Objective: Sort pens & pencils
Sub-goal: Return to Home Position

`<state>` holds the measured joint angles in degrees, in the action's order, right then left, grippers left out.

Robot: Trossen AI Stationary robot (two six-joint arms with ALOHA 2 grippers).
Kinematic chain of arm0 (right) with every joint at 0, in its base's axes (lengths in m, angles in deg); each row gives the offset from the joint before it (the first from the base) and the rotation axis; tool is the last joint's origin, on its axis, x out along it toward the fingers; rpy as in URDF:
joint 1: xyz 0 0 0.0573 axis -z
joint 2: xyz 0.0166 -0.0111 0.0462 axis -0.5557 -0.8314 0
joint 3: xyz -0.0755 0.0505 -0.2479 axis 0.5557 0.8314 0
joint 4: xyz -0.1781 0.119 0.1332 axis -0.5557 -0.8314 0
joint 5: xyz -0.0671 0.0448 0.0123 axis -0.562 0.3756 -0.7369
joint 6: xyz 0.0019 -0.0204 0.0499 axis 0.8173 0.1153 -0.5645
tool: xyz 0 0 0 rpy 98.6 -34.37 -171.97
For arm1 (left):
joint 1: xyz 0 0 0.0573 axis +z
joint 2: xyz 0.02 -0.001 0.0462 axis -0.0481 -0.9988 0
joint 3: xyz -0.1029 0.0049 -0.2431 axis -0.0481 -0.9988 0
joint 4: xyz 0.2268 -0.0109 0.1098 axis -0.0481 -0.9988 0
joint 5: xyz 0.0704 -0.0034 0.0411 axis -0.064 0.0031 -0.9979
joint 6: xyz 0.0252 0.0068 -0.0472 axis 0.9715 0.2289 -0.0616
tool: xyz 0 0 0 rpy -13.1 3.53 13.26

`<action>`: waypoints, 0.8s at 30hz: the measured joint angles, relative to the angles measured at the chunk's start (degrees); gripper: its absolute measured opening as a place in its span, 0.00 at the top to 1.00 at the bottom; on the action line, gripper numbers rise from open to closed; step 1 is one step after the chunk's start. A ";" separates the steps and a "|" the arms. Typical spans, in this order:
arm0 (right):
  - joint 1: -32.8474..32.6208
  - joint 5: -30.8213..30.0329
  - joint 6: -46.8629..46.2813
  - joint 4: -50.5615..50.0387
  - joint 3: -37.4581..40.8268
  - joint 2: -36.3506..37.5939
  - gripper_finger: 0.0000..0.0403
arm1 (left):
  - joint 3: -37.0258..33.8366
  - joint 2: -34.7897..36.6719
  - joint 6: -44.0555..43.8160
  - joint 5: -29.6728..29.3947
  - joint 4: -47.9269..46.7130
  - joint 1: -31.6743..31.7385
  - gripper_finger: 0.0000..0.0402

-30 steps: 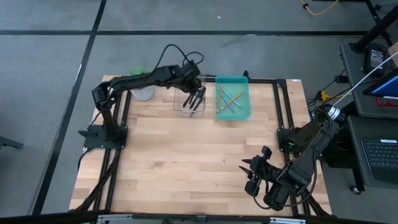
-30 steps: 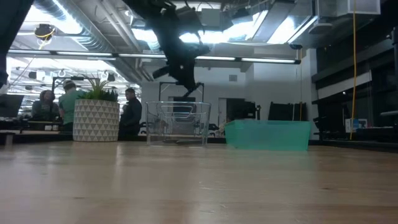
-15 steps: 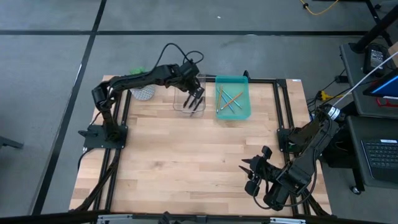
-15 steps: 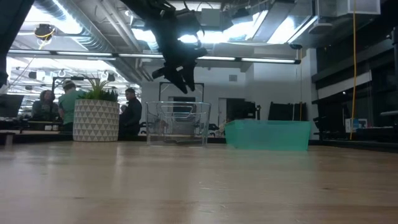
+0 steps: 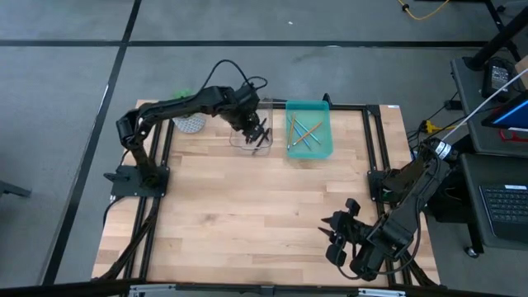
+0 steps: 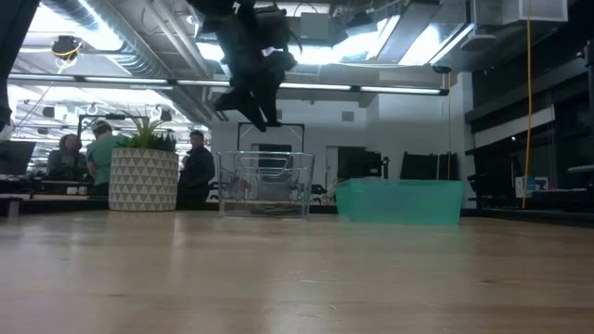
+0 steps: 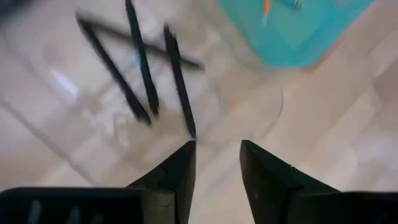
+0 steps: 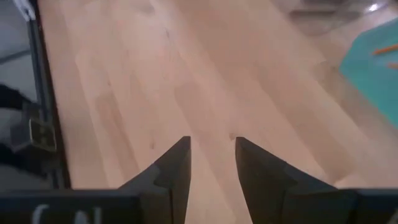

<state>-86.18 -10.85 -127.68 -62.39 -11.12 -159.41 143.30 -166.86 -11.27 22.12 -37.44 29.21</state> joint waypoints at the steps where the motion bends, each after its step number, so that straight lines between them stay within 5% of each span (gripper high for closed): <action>1: 0.00 1.02 0.04 -0.03 0.00 0.02 0.68 | 0.00 0.23 -1.67 0.81 -1.48 -0.43 0.71; 5: -0.04 -2.54 2.15 0.14 0.00 -0.06 0.68 | -0.01 0.53 1.56 -0.56 -8.66 -3.53 0.71; 10: 0.51 -8.73 3.14 0.40 0.00 0.63 0.68 | -0.04 0.53 1.21 -13.90 -14.03 -10.42 0.71; 15: 1.30 -10.29 3.11 0.03 0.00 2.17 0.68 | -0.11 4.33 5.47 -18.57 -13.72 -17.90 0.71; 20: 2.81 -12.31 3.13 -0.43 0.00 4.08 0.68 | -2.31 13.35 9.50 -18.35 -10.81 -21.81 0.71; 24: 3.97 -13.10 6.29 -0.53 0.00 4.37 0.68 | -11.78 25.21 9.39 -16.16 -3.12 -23.29 0.71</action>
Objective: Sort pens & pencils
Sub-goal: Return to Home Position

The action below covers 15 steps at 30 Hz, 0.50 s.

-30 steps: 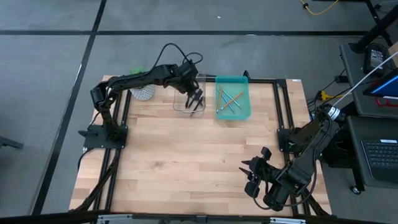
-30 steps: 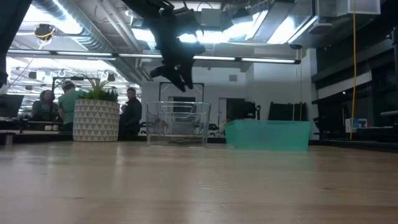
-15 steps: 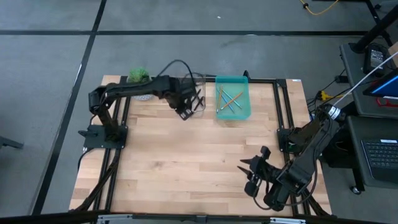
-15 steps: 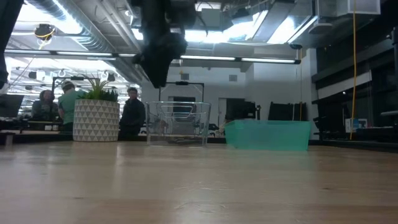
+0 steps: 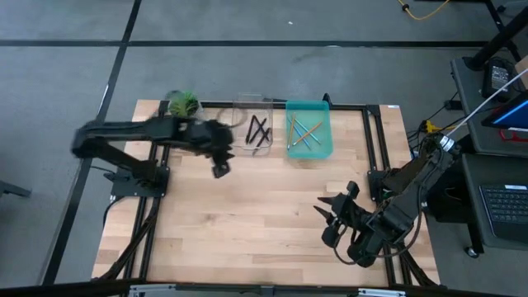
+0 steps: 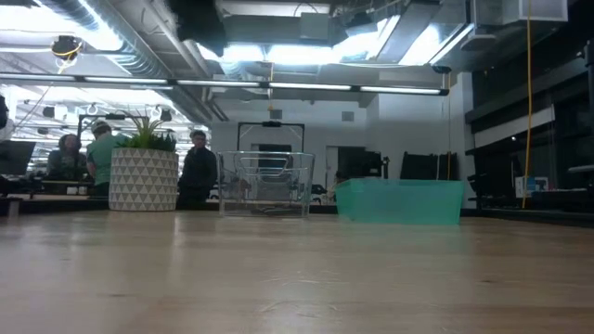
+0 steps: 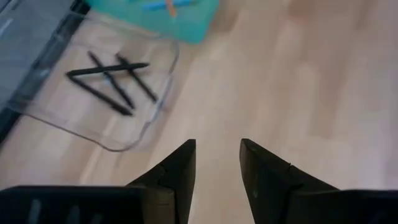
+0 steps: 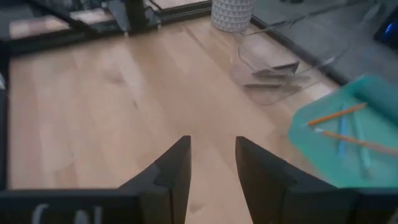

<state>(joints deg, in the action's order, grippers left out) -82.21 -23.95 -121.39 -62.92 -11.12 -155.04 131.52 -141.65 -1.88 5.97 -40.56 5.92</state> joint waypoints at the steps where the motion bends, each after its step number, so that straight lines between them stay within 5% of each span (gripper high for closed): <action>1: 0.14 -0.10 2.22 0.01 0.11 -0.04 0.68 | -3.54 3.49 -0.34 0.72 2.80 -0.33 0.71; 7: 0.55 -3.38 3.36 0.48 4.88 -0.11 0.68 | -24.58 23.02 -2.88 1.99 22.44 -2.67 0.71; 15: -0.56 -6.26 -7.39 4.06 14.49 1.77 0.68 | -40.20 40.33 -1.86 6.27 37.40 -5.92 0.71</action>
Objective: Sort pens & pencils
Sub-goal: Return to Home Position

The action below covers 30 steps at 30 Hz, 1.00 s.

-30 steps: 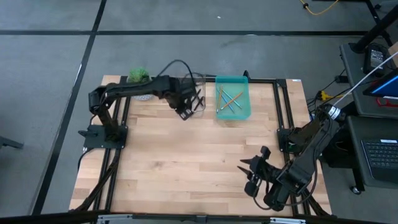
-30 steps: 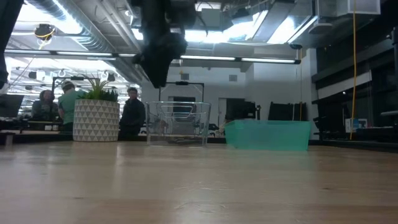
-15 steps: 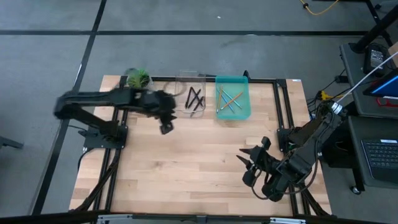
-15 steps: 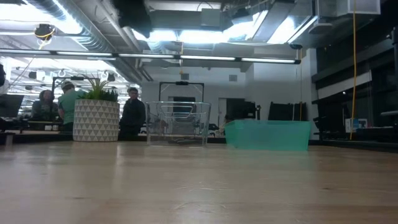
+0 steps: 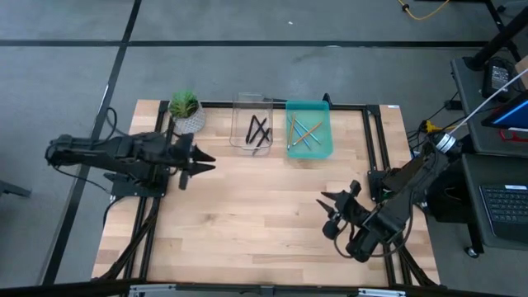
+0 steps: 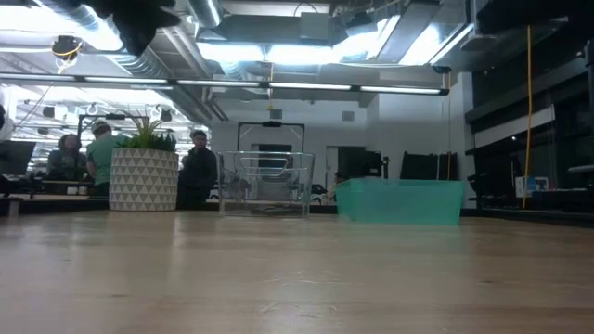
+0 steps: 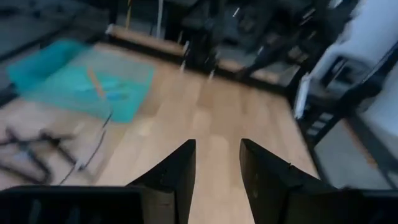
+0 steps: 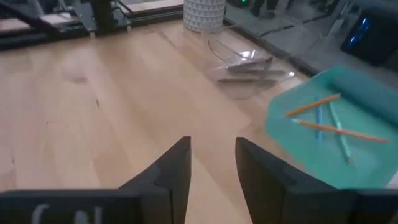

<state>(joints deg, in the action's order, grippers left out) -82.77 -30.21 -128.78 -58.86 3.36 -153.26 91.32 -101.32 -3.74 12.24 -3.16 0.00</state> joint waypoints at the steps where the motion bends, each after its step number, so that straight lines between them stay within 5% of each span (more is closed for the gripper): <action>1: 0.04 -0.13 -0.34 2.09 1.53 0.43 0.68 | -1.36 1.52 0.23 -0.16 1.99 -0.42 0.71; 7: 3.74 6.29 15.58 35.24 10.94 0.98 0.68 | -5.72 9.36 0.49 -2.69 6.23 -2.16 0.71; 11: 10.14 20.42 42.04 67.62 17.90 0.98 0.68 | -6.72 12.64 1.01 -2.97 6.21 -2.34 0.71; 14: 16.40 32.59 56.01 82.13 20.46 1.26 0.68 | -7.75 13.85 1.91 -3.00 6.29 -2.34 0.71; 30: 33.52 58.89 66.89 65.90 23.37 27.44 0.68 | -26.94 27.33 1.78 -3.22 25.52 -2.32 0.71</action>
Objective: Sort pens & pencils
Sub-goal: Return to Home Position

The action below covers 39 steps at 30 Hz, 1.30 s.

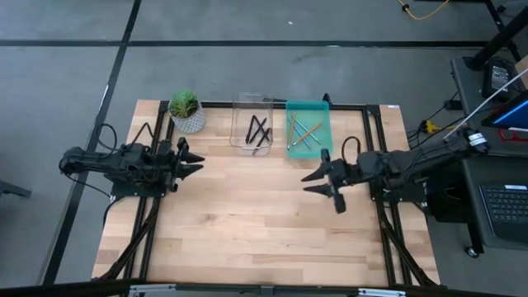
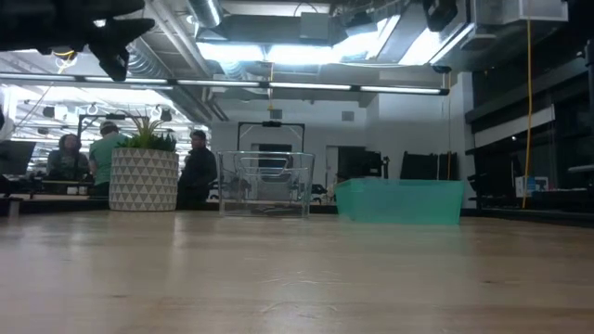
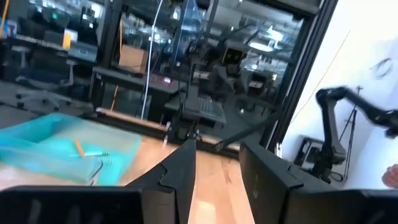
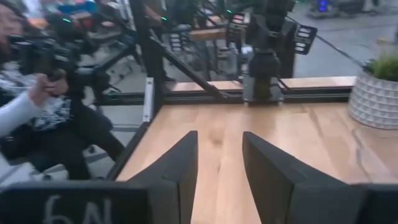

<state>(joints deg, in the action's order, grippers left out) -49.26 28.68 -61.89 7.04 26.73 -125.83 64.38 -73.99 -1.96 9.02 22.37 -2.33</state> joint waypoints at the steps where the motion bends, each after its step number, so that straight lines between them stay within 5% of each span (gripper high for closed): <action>1: 0.65 1.78 0.01 1.65 1.68 0.92 0.68 | -0.62 0.83 0.12 0.00 0.45 0.00 0.71; 12: 3.58 4.45 -2.95 22.19 25.19 16.70 0.68 | -5.40 4.60 -1.38 0.61 1.82 0.02 0.71; 23: 5.23 4.38 -2.79 13.23 33.06 36.93 0.68 | -8.93 4.66 1.43 1.94 5.19 0.02 0.71; 39: 5.28 4.21 1.46 3.41 37.31 51.33 0.68 | -8.93 4.82 -1.31 1.99 4.94 0.02 0.71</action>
<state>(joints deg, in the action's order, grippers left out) -43.98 32.89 -60.43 10.45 64.04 -74.49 55.46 -69.17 -3.27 11.01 27.30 -2.30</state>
